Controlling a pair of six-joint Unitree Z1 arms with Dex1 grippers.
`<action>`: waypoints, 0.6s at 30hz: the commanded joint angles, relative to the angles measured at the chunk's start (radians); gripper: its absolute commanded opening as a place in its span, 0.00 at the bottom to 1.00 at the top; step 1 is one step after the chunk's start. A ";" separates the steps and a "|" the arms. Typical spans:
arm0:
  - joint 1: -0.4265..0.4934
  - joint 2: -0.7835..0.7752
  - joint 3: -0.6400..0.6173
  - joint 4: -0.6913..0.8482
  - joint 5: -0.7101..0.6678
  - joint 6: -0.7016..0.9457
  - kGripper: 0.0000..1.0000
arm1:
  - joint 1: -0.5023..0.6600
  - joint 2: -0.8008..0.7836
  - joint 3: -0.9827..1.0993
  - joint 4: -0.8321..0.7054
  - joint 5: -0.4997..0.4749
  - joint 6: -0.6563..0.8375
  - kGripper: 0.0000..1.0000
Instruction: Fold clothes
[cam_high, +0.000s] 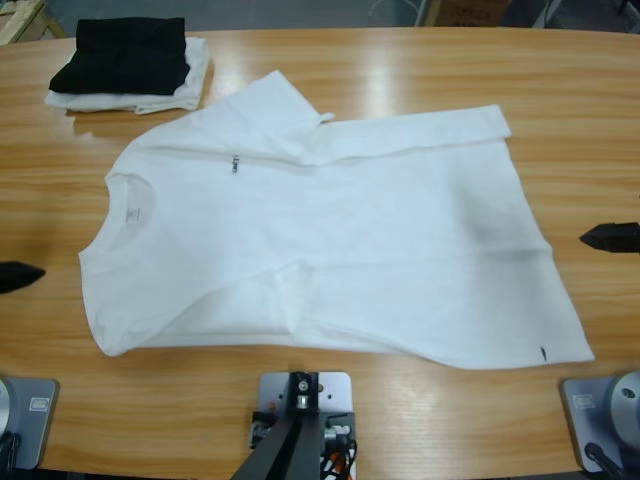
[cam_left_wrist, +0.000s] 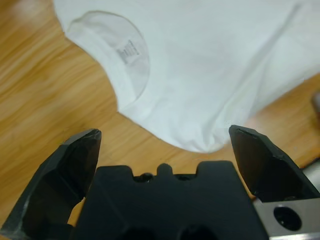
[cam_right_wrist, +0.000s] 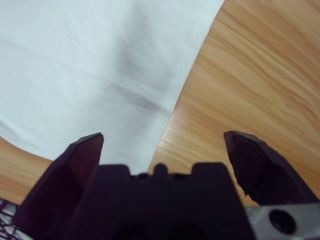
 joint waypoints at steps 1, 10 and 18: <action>-0.285 0.289 -0.192 0.011 -0.045 0.004 1.00 | 0.011 -0.074 -0.036 0.031 -0.009 0.064 0.97; -0.427 0.619 -0.292 -0.050 -0.036 0.060 0.99 | 0.025 -0.092 0.031 -0.008 0.070 0.312 0.97; -0.451 0.762 -0.300 -0.210 -0.043 0.101 0.95 | 0.025 -0.008 0.024 -0.009 0.089 0.316 0.94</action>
